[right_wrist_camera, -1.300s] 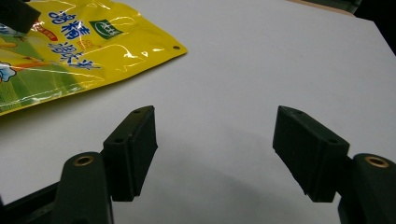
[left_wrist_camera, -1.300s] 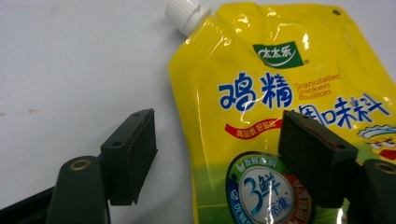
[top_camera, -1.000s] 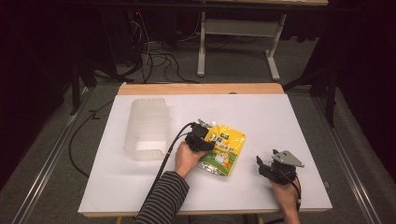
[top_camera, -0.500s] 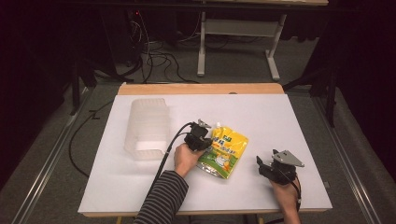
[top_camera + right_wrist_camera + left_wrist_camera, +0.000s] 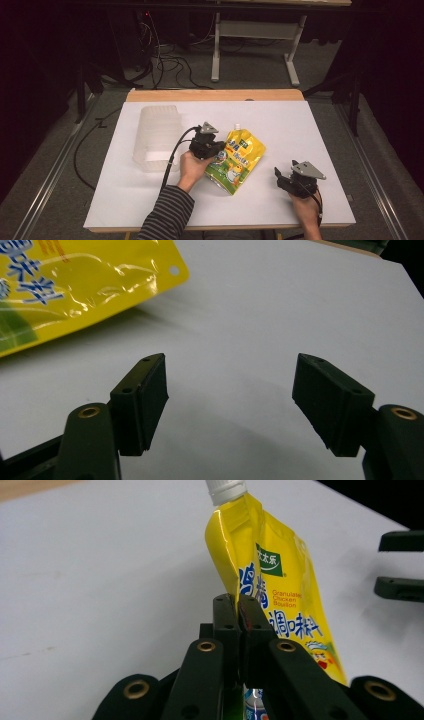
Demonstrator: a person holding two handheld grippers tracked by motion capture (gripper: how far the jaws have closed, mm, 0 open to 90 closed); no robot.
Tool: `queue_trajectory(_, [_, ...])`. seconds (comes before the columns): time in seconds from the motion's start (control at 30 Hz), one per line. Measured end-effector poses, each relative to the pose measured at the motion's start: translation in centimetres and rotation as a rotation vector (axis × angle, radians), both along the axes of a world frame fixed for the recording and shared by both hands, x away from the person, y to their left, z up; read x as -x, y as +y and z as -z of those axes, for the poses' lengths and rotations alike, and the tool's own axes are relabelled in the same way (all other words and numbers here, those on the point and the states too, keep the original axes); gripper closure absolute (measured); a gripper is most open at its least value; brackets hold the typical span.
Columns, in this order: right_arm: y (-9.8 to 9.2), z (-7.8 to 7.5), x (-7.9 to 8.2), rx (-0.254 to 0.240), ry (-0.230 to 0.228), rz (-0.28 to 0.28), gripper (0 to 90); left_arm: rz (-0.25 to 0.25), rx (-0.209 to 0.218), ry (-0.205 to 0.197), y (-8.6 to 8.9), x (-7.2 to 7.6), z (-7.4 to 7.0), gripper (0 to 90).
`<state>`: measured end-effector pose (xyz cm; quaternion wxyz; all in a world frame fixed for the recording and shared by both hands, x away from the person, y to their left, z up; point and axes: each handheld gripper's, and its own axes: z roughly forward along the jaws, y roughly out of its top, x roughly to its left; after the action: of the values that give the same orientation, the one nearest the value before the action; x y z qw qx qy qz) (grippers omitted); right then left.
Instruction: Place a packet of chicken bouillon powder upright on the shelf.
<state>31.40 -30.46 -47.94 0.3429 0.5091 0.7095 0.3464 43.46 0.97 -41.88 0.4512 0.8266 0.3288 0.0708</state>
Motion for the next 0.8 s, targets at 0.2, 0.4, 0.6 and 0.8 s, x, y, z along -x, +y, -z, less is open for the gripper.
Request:
queue_trajectory(0.2, [0.0, 0.0, 0.0, -0.002, -0.003, 0.002, 30.5, 0.014, 0.044, -0.052, 1.5, 1.4, -2.2, 88.4])
queue_trajectory(0.4, [0.0, 0.0, 0.0, -0.001, -0.003, 0.002, 30.5, 0.034, 0.063, -0.088, 2.3, 2.4, -3.3, 88.9])
queue_trajectory(0.6, [0.0, 0.0, 0.0, 0.011, 0.002, -0.001, 30.5, 0.044, 0.091, -0.118, 3.5, 3.2, -4.2, 89.1])
queue_trajectory(0.8, [0.1, 0.0, -0.1, 0.010, 0.005, -0.001, 30.5, 0.044, 0.151, -0.113, 5.0, 3.4, -4.9, 89.2])
